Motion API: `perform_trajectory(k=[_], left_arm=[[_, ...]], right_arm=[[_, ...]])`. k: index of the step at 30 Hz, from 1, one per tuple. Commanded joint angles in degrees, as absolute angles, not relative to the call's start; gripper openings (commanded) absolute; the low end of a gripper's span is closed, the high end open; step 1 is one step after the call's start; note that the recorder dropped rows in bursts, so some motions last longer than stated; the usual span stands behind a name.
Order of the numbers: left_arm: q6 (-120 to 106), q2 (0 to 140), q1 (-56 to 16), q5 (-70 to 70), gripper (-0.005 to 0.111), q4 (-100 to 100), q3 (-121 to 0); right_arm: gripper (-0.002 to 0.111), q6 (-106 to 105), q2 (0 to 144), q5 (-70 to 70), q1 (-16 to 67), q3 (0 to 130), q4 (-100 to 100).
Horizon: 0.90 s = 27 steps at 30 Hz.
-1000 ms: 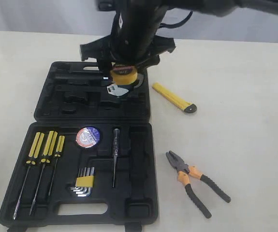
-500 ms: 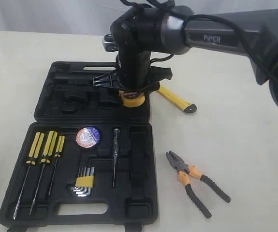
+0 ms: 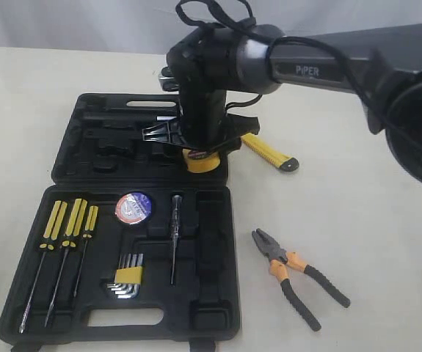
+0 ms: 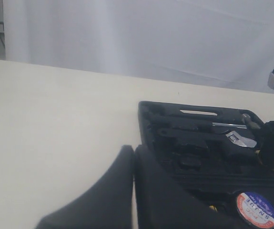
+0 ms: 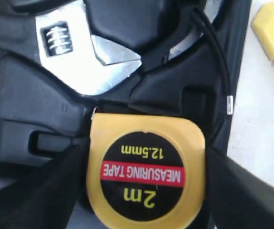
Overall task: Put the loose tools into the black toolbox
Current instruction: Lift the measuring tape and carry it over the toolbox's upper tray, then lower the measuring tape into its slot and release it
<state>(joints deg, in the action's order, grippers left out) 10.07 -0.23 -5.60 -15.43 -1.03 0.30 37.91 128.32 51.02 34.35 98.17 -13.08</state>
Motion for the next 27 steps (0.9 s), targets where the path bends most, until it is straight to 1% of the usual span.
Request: perform_trajectory(k=[1, 8, 10, 11, 13, 16, 18, 19, 27], left_arm=[[10.05, 0.0, -5.93, -15.49, 0.0, -1.29, 0.0], [10.05, 0.0, -5.93, -15.49, 0.0, -1.29, 0.0], [10.05, 0.0, -5.93, -15.49, 0.0, -1.29, 0.0], [10.05, 0.0, -5.93, -15.49, 0.0, -1.29, 0.0], [10.05, 0.0, -5.93, -15.49, 0.0, -1.29, 0.0], [10.05, 0.0, -5.93, -15.49, 0.0, -1.29, 0.0], [10.05, 0.0, -5.93, -15.49, 0.0, -1.29, 0.0], [10.05, 0.0, -5.93, -15.49, 0.0, -1.29, 0.0], [10.05, 0.0, -5.93, -15.49, 0.0, -1.15, 0.0]], right_arm=[[0.0, 38.25, 128.75, 51.46, 33.86, 98.39, -12.77], [0.0, 38.12, 128.74, 51.46, 33.86, 98.39, -13.21], [0.007, 37.53, 128.74, 51.46, 33.86, 98.39, -13.21], [0.014, 37.25, 128.74, 51.46, 33.86, 98.39, -13.21], [0.032, 37.25, 128.74, 51.46, 33.86, 98.39, -13.21], [0.065, 37.12, 128.62, 51.63, 33.86, 98.39, -13.21], [0.08, 35.7, 128.38, 51.73, 33.86, 98.39, -13.05], [0.083, 34.55, 128.14, 51.91, 33.86, 98.39, -13.05], [0.083, 32.23, 123.8, 53.27, 33.86, 98.52, -13.17]])
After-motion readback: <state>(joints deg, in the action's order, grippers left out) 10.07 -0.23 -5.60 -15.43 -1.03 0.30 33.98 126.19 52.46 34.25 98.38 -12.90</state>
